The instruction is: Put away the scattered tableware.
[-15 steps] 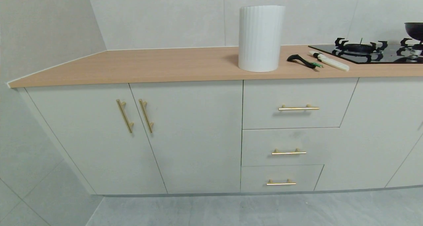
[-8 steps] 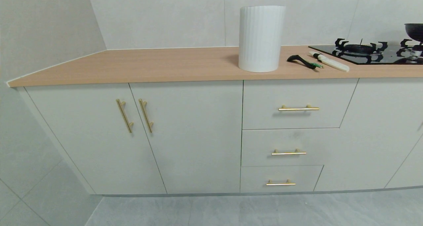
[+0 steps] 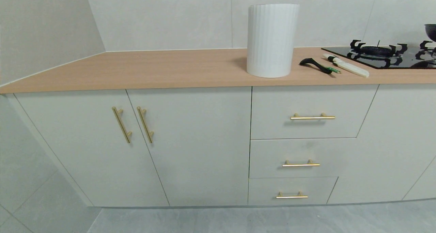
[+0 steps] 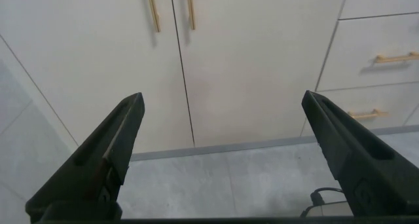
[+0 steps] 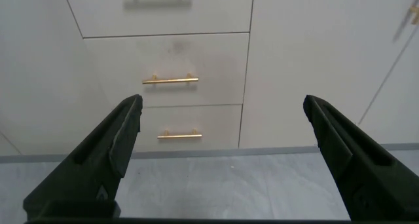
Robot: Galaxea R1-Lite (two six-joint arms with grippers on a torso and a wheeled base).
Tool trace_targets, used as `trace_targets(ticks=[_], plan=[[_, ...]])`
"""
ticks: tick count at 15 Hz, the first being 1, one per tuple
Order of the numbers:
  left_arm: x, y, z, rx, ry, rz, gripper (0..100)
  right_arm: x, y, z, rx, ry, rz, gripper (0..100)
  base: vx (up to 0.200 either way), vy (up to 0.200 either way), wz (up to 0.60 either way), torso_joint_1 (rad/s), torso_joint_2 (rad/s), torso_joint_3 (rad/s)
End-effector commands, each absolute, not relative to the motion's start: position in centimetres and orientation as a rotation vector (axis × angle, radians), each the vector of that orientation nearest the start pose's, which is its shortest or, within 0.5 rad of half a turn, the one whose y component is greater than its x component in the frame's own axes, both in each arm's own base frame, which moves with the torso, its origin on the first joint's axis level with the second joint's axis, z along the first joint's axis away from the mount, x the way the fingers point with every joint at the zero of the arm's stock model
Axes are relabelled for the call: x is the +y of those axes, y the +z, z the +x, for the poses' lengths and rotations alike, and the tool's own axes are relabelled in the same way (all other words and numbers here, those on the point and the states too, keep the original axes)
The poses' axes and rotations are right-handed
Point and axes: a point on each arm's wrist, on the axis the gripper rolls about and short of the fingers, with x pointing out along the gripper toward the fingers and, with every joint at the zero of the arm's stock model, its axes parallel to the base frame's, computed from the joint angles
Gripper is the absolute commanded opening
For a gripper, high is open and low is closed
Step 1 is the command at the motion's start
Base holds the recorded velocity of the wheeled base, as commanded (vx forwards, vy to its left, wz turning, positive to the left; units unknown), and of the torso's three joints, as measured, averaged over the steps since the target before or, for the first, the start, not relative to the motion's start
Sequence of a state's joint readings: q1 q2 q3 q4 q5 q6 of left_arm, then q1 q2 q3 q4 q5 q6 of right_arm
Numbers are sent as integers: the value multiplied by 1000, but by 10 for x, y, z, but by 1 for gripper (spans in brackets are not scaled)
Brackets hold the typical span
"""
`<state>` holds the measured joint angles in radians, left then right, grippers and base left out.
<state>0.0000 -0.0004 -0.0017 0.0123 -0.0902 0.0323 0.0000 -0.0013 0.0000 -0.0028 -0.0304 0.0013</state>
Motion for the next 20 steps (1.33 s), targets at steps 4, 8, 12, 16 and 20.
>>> trace_targets(ticks=[4,8,12,16,20], plan=[[-2,75,-23,10,-89,26,100,-1,76,-23,-2,-31,0,100,0,0,0,0,0,0],[-2,75,-23,10,-89,26,100,-1,76,-23,0,-31,-2,100,0,0,0,0,0,0],[-2,75,-23,10,-89,26,100,-1,76,-23,-3,-25,-9,100,0,0,0,0,0,0],[-2,75,-23,10,-89,26,100,0,107,-30,-92,32,2,100,0,0,0,0,0,0],[-2,75,-23,10,-89,26,100,2,124,4,185,151,9,100,0,0,0,0,0,0]])
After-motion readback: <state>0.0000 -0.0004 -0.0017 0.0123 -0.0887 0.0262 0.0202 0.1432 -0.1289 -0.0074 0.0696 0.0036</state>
